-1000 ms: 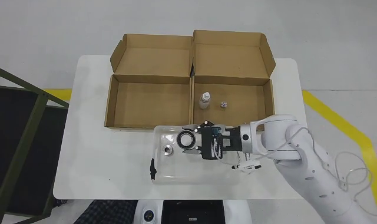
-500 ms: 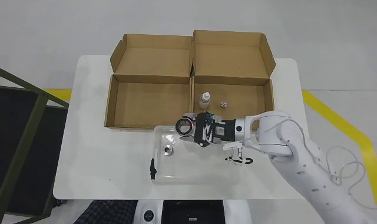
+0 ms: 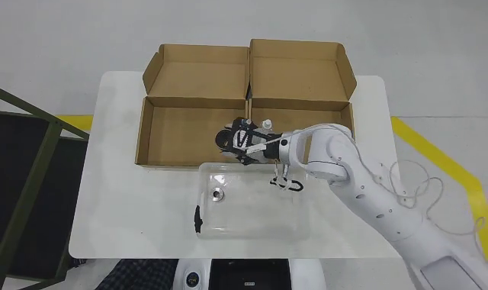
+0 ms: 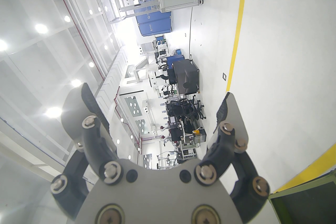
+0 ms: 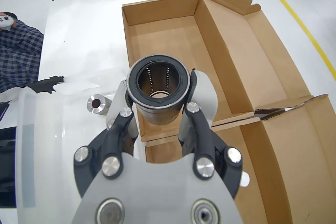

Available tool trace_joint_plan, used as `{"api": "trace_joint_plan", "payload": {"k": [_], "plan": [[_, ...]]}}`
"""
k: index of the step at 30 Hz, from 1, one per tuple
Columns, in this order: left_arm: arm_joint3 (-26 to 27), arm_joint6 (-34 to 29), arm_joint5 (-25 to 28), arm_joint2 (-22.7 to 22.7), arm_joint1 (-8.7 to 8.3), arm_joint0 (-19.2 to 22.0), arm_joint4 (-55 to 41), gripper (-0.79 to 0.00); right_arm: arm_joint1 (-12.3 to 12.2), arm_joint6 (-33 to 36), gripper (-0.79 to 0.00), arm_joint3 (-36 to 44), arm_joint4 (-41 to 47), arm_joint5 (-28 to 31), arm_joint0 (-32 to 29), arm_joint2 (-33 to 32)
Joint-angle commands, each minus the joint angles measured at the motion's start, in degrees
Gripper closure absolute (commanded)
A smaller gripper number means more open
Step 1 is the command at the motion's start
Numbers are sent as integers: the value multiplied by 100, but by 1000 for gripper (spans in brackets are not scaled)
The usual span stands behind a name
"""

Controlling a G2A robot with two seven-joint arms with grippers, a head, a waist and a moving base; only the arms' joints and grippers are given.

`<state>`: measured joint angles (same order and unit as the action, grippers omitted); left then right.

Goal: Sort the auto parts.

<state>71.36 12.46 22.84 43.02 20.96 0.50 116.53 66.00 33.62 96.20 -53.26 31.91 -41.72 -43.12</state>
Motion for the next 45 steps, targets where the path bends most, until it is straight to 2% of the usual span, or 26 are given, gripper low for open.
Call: {"api": "trace_joint_plan", "payload": {"k": [1,12,21,25,28,33,45], "plan": [[0,0,0,0,0,0,0,-785,76,25,0,-230,-2,-94,164,141],[0,0,0,0,0,0,0,-785,457,-24,0,-1382,21,-326,664,723],[0,0,0,0,0,0,0,-785,665,-16,0,-1734,10,-295,780,960],[0,0,0,0,0,0,0,-785,730,29,-86,-1858,10,-288,800,1002],[0,0,0,0,0,0,0,-785,769,77,-120,-1919,8,-267,818,1013],[0,0,0,0,0,0,0,-785,812,170,-268,-1972,2,-223,833,988],[0,0,0,0,0,0,0,-785,872,388,-345,-1976,-122,-107,791,934]]}}
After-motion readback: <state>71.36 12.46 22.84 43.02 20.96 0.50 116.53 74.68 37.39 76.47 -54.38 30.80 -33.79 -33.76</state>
